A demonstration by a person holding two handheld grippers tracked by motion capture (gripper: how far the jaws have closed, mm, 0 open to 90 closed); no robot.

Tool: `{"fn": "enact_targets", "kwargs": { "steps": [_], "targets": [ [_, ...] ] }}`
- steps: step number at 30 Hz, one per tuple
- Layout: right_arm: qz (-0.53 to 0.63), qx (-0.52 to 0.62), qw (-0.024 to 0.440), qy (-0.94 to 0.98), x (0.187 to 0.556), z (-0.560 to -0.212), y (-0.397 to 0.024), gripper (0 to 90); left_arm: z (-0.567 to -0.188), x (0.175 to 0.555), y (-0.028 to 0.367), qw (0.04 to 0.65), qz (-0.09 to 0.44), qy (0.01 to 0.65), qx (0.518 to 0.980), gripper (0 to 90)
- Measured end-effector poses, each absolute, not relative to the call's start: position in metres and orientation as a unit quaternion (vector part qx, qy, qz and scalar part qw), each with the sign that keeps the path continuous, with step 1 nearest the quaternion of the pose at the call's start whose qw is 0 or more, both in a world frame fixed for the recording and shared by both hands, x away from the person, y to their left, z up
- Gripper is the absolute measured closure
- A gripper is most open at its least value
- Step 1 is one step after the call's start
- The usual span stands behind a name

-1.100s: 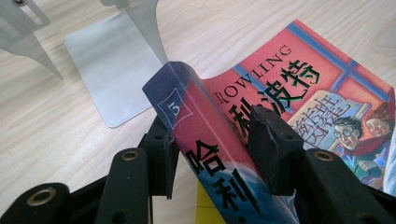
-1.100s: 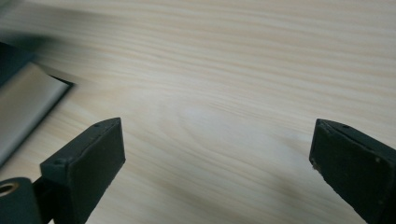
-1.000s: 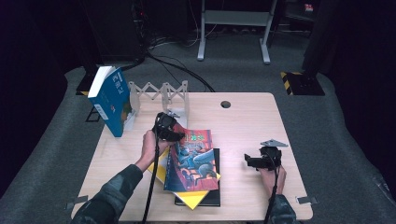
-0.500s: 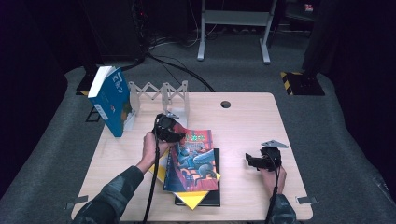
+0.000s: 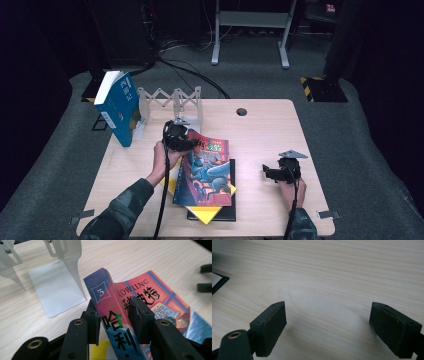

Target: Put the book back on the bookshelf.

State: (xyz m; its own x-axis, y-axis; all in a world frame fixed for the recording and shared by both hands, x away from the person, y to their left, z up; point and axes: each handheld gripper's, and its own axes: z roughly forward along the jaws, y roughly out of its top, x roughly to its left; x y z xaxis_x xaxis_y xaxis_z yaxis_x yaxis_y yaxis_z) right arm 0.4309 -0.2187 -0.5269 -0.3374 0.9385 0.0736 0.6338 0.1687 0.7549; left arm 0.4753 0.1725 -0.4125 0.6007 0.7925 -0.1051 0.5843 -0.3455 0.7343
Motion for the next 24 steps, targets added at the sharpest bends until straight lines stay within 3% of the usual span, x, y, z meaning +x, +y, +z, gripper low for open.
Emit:
{"fn": "enact_targets", "kwargs": {
  "steps": [24],
  "targets": [
    [0.359, 0.528, 0.213, 0.739, 0.432, -0.527, -0.219, 13.6, -0.389, 0.471, 0.177, 0.467, 0.073, 0.43, 0.769, 71.3]
  ]
}}
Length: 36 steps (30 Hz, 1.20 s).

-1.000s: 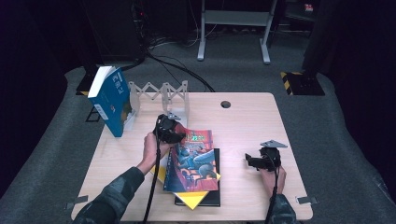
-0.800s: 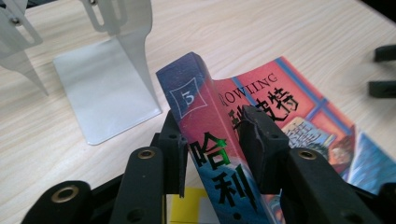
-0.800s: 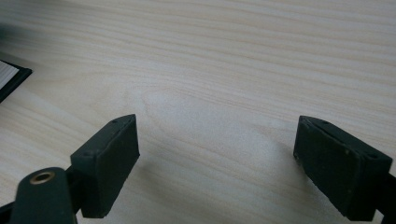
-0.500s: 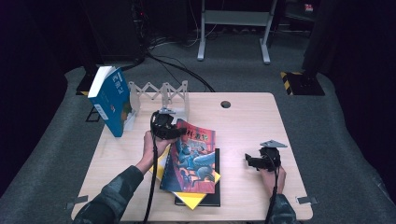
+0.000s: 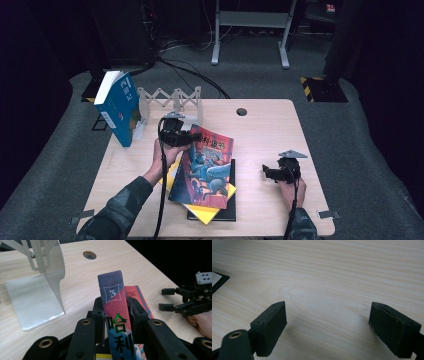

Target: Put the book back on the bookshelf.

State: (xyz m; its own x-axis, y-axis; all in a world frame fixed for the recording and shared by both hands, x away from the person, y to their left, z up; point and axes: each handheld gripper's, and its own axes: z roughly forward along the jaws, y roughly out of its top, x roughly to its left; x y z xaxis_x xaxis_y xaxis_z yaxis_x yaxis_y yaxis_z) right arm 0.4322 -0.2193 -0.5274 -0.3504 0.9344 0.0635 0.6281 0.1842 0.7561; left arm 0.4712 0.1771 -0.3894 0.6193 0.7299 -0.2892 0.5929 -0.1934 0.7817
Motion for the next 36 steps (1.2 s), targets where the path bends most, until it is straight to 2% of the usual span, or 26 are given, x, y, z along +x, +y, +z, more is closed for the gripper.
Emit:
{"fn": "enact_targets", "kwargs": {
  "steps": [20, 36],
  "targets": [
    [0.359, 0.529, 0.214, 0.739, 0.432, -0.527, -0.219, 13.9, -0.353, 0.464, 0.181, 0.517, 0.052, 0.41, 0.75, 74.3],
    [0.357, 0.529, 0.214, 0.739, 0.432, -0.527, -0.219, 13.9, -0.305, 0.459, 0.207, 0.566, 0.106, 0.397, 0.715, 74.3]
  ]
}}
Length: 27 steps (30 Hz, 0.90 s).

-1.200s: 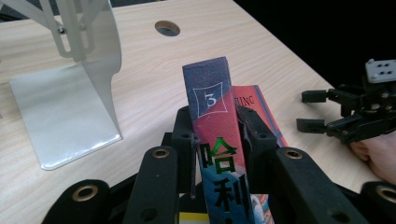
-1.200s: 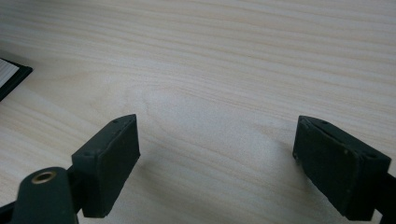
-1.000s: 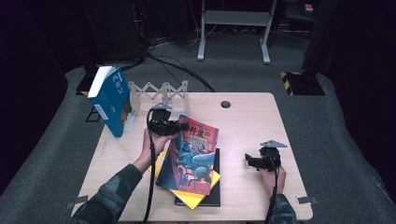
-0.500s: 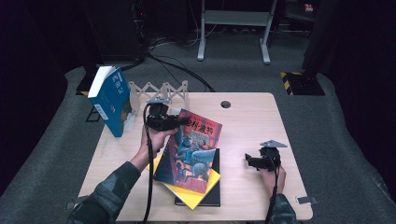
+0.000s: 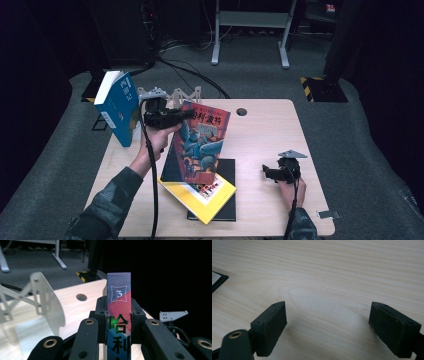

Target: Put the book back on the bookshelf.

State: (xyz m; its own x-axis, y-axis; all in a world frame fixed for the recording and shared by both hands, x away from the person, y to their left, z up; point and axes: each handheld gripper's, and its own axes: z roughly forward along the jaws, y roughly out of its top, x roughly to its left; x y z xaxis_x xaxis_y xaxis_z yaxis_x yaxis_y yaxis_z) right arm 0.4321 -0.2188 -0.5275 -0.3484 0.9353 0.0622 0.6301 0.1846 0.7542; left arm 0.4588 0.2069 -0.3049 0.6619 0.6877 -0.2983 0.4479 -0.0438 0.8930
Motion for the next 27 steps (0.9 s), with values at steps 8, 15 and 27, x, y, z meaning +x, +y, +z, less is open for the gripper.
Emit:
{"fn": "enact_targets", "kwargs": {
  "steps": [8, 15, 27],
  "targets": [
    [0.355, 0.53, 0.215, 0.74, 0.432, -0.528, -0.218, 13.8, -0.291, 0.458, 0.224, 0.566, 0.149, 0.397, 0.706, 74.3],
    [0.353, 0.53, 0.216, 0.74, 0.432, -0.528, -0.217, 13.8, -0.286, 0.458, 0.241, 0.563, 0.184, 0.407, 0.696, 74.3],
    [0.352, 0.528, 0.218, 0.741, 0.432, -0.528, -0.217, 13.9, -0.286, 0.453, 0.273, 0.543, 0.245, 0.434, 0.676, 74.3]
  ]
}}
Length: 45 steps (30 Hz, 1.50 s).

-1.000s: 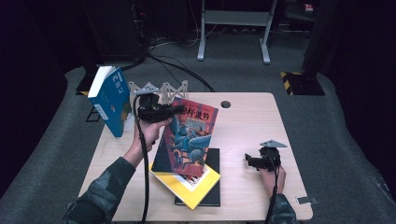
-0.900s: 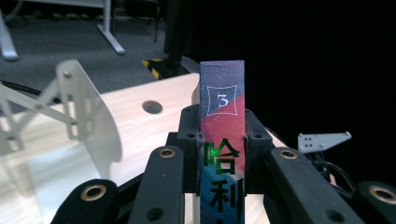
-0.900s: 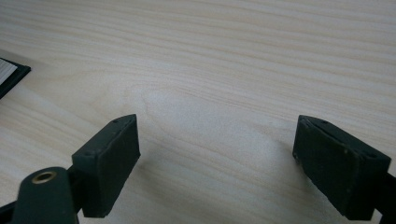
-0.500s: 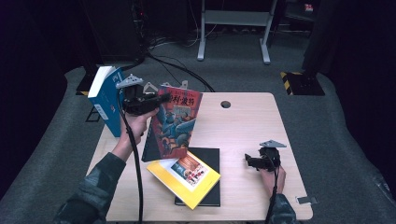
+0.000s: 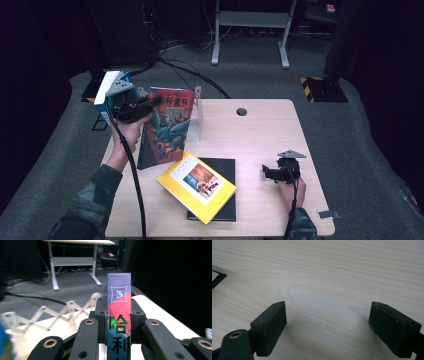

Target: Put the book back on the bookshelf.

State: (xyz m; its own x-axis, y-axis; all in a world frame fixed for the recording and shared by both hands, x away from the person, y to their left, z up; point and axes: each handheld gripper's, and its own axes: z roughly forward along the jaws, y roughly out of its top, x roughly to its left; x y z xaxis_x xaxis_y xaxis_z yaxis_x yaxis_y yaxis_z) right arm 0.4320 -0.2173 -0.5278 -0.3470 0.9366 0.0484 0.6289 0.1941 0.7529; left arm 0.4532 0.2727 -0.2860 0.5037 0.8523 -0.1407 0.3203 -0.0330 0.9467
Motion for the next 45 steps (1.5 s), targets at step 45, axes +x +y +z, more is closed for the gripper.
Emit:
{"fn": "enact_targets", "kwargs": {
  "steps": [45],
  "targets": [
    [0.348, 0.529, 0.219, 0.742, 0.432, -0.528, -0.216, 14.0, -0.298, 0.463, 0.361, 0.46, 0.438, 0.534, 0.558, 74.3]
  ]
}}
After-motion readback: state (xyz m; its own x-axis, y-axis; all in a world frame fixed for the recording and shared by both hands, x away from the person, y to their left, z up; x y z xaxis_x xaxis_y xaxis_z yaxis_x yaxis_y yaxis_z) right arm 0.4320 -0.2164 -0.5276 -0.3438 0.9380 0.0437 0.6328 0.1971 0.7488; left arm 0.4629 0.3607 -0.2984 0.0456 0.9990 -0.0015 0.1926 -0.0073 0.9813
